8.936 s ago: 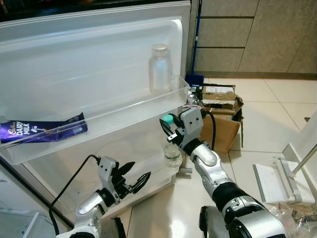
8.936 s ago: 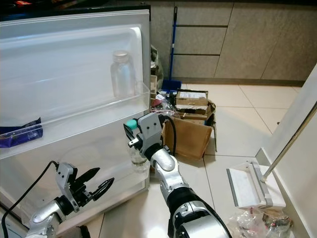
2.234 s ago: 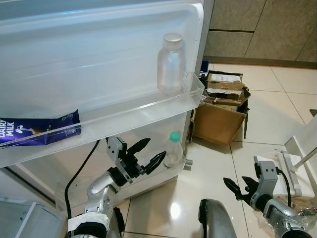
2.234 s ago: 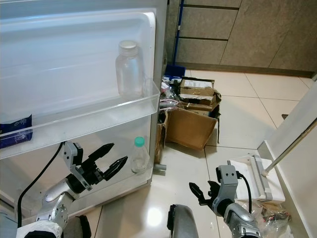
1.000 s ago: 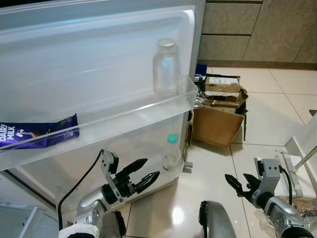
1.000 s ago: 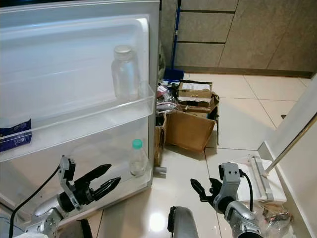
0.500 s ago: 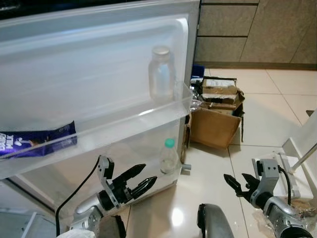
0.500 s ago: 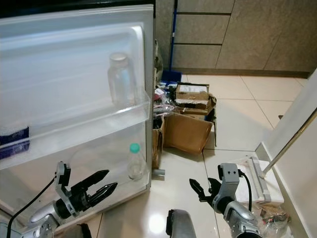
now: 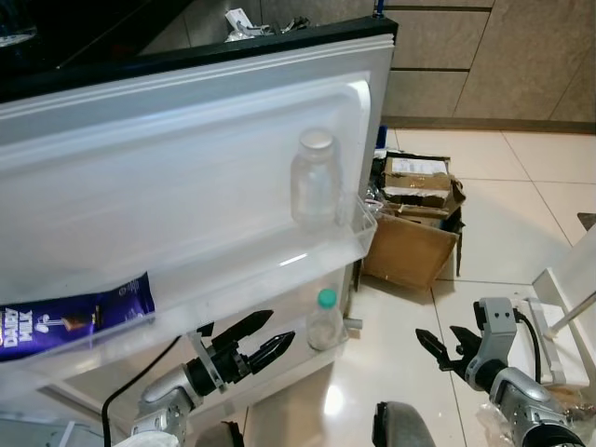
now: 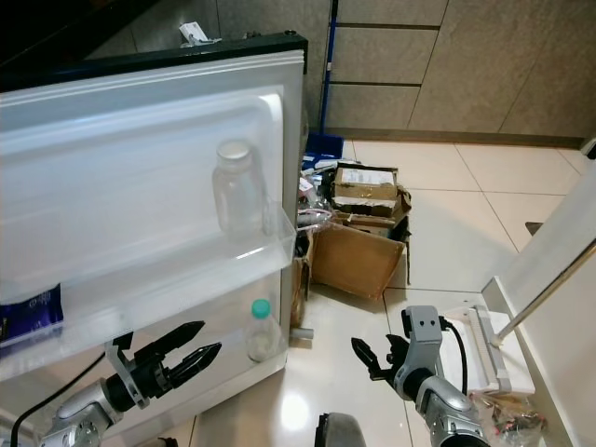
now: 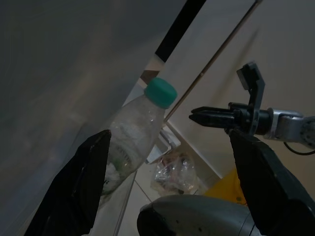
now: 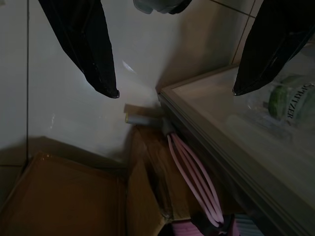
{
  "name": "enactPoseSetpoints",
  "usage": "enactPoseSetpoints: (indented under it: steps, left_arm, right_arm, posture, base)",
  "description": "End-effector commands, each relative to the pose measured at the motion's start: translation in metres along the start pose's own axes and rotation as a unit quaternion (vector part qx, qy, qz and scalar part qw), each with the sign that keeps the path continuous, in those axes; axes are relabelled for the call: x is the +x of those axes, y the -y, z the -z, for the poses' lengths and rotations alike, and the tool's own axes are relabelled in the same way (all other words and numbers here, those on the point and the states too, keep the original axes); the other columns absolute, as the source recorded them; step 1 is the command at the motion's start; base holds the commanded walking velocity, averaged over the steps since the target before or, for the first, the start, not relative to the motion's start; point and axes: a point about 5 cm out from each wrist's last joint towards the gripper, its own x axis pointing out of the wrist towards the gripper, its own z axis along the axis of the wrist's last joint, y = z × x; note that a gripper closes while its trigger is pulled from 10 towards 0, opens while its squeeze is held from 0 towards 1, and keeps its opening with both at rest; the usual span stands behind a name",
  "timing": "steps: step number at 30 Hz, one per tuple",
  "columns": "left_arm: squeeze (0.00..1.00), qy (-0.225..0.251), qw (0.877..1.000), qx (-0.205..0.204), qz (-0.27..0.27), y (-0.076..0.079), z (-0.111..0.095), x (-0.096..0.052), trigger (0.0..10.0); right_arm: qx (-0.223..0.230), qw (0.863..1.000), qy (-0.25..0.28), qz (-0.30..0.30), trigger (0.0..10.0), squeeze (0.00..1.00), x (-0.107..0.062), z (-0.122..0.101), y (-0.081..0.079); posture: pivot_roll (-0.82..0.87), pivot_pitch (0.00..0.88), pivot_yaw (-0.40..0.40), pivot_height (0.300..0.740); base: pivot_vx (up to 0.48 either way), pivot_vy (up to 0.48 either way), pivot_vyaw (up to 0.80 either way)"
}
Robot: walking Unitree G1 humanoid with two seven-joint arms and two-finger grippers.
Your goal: Restocking fridge
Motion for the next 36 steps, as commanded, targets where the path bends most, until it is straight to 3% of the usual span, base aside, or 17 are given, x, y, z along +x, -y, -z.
enactPoseSetpoints:
  steps: [1, 20, 25, 31, 36]
  left_arm:
    - [0.00, -0.018, 1.000, -0.011, -0.014, -0.001, 0.008, -0.006, 10.0]
    - [0.00, -0.017, 0.998, -0.049, -0.038, 0.002, 0.021, -0.015, 10.0]
    - [0.00, -0.020, 0.998, -0.051, -0.043, 0.003, 0.024, -0.016, 10.0]
    - [0.00, -0.011, 0.997, -0.055, -0.048, 0.001, 0.022, -0.016, 10.0]
    - [0.00, -0.013, 0.997, -0.061, -0.050, 0.002, 0.025, -0.017, 10.0]
  right_arm:
    - [0.005, 1.000, -0.013, -0.004, 10.0, 0.00, -0.002, 0.008, -0.001]
    - [0.006, 0.999, -0.027, -0.021, 10.0, 0.00, -0.003, 0.016, -0.007]
    - [0.006, 0.999, -0.030, -0.023, 10.0, 0.00, -0.003, 0.018, -0.007]
    - [0.014, 0.999, -0.024, -0.039, 10.0, 0.00, -0.003, 0.018, -0.010]
    - [0.016, 0.999, -0.022, -0.046, 10.0, 0.00, -0.003, 0.018, -0.011]
  posture:
    - [-0.01, 0.051, -0.036, 0.585]
    - [0.00, 0.050, -0.036, 0.585]
    - [0.00, 0.053, -0.036, 0.585]
    - [0.00, 0.053, -0.035, 0.585]
    - [0.00, 0.051, -0.034, 0.610]
  base:
    - [0.000, 0.000, 0.00]
    - [0.000, 0.000, 0.00]
    - [-0.412, 0.000, 0.00]
    - [0.000, 0.000, 0.00]
    - [0.000, 0.000, 0.00]
